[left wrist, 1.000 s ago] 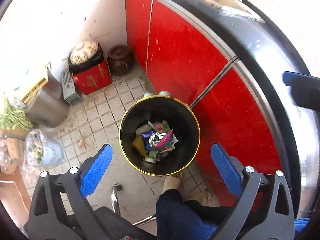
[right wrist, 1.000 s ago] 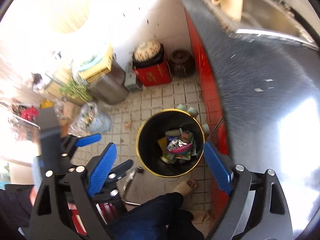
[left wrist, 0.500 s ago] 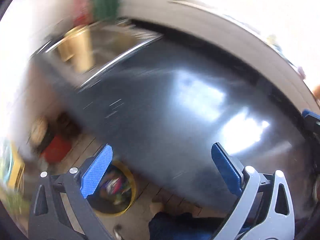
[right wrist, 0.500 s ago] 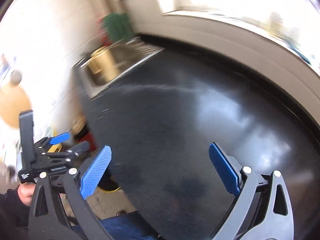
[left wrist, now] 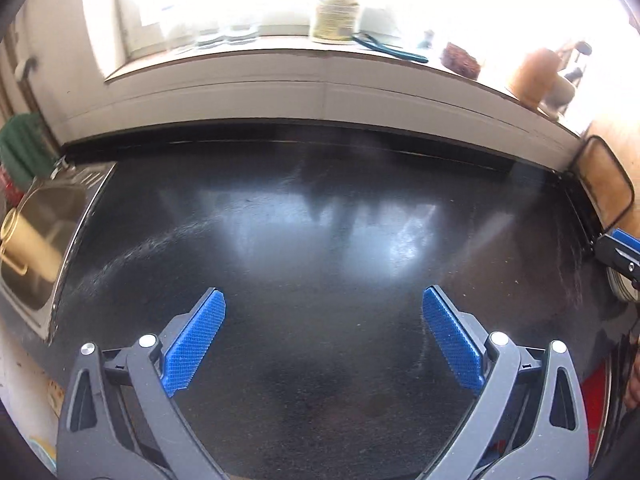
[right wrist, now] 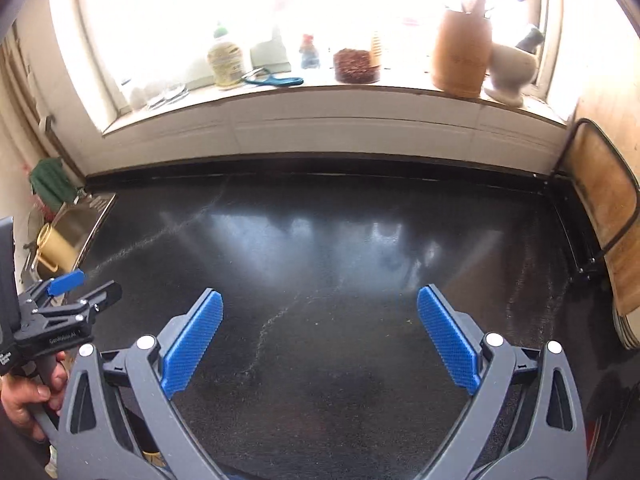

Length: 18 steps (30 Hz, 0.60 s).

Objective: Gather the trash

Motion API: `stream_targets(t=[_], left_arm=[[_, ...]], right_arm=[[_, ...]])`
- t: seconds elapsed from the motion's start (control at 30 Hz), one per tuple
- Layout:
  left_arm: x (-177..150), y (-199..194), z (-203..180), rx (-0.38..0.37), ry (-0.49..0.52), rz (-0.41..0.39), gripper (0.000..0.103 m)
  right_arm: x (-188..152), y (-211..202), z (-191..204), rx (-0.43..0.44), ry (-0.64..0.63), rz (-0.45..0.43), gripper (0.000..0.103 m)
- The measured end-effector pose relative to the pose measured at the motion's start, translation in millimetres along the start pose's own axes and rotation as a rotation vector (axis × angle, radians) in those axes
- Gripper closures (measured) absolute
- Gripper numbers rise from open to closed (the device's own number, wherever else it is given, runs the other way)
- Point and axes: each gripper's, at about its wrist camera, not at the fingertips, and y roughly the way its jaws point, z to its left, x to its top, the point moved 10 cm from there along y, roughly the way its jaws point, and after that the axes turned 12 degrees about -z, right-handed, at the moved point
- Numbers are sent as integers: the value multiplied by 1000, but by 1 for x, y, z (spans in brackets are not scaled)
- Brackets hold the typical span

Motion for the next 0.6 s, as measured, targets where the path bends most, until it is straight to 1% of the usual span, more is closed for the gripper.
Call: stream_targets(t=[0.2, 0.6], left_arm=[[5, 4, -4, 6, 13, 13, 7], [6, -2, 5, 20, 1, 12, 7]], right_arm=[[-3, -8, -8, -11, 11, -6, 8], [-5, -1, 6, 13, -10, 5, 8]])
